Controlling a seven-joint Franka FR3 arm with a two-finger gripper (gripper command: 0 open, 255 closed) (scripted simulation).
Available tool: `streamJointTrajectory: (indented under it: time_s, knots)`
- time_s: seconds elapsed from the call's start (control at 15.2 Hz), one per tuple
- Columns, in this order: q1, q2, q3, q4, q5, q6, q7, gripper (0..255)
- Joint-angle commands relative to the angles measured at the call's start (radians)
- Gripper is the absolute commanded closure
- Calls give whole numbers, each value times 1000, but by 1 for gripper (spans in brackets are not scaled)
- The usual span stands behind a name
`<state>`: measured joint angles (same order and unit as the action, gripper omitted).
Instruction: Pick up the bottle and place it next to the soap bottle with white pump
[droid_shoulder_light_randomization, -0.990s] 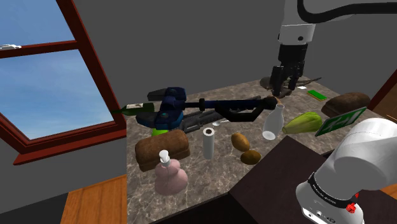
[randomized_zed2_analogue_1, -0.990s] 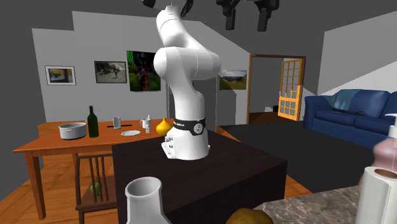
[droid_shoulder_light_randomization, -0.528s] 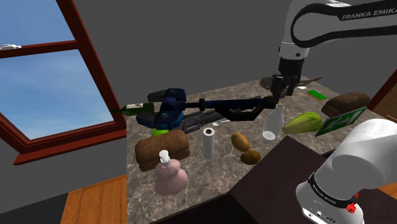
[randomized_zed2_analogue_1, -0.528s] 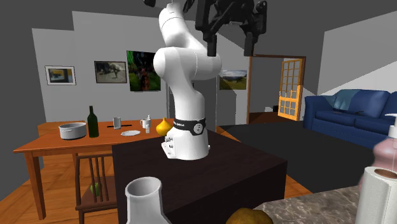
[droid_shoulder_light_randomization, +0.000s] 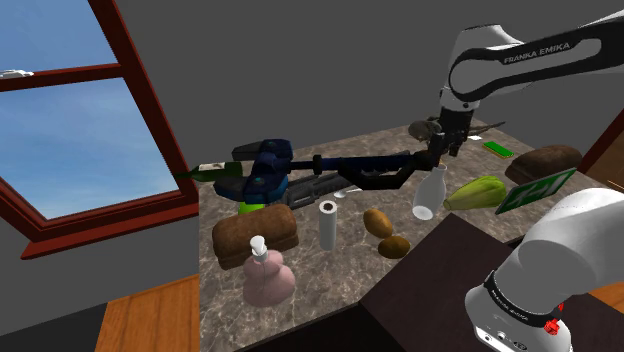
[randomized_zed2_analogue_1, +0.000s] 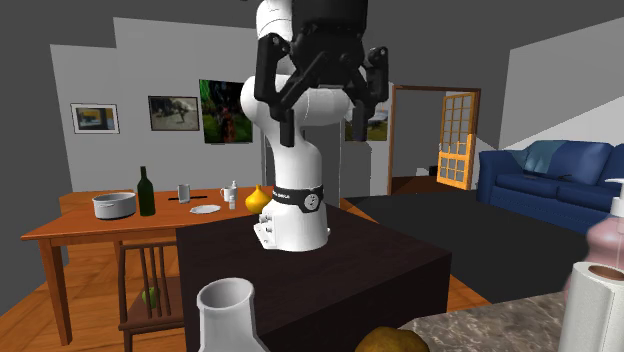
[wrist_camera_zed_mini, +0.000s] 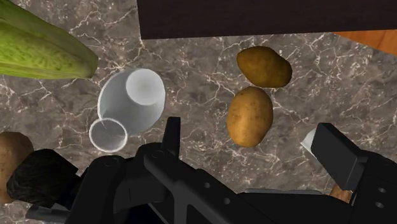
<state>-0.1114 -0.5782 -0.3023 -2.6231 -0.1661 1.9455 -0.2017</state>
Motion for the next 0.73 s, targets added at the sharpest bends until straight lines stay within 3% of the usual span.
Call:
streamJointTrajectory:
  time_s: [0.0,0.33,0.66]
  knots:
    - [-7,71,-37,3,-16,85,-34,0]
    - [-18,237,-125,27,-27,262,-125,0]
    - [-13,432,-207,87,32,425,-248,0]
